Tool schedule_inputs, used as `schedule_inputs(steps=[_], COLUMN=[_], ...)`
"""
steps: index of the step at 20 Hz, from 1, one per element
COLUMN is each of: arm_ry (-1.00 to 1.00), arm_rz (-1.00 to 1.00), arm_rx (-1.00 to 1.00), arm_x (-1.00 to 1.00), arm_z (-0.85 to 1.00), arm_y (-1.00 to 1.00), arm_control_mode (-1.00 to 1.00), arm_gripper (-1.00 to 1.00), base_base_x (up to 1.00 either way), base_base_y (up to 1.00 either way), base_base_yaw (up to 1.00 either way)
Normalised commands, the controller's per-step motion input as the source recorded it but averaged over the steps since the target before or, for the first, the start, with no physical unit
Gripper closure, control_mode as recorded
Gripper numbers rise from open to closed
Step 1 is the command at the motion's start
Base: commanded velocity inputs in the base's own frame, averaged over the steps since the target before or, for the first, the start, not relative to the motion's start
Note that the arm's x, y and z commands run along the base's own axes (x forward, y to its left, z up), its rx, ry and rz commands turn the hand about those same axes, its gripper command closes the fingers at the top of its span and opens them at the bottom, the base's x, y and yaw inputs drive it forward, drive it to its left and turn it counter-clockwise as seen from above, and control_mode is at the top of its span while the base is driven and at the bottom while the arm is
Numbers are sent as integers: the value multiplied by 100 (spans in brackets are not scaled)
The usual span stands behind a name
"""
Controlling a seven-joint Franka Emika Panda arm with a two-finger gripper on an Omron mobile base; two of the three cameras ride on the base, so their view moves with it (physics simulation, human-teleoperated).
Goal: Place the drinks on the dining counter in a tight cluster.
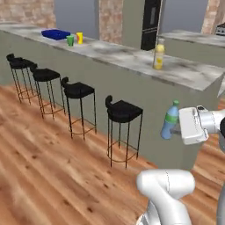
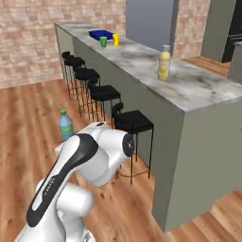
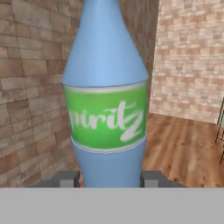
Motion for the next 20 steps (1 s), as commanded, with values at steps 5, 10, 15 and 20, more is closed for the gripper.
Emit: schedule_inputs(steps=[5, 10, 15, 20], arm_ry=[0, 0, 0, 0], arm_rz=[0, 0, 0, 0], arm_rx=[0, 0, 0, 0], arm_x=[0, 0, 0, 0], arm_z=[0, 0, 0, 0], arm_y=[0, 0, 0, 0], arm_control_mode=[100, 100, 100, 100], arm_gripper=[100, 100, 100, 100], base_base_x=[24, 46, 37, 19], base_base_y=[64, 92, 100, 71], base_base_yaw=[-77, -67, -57, -36])
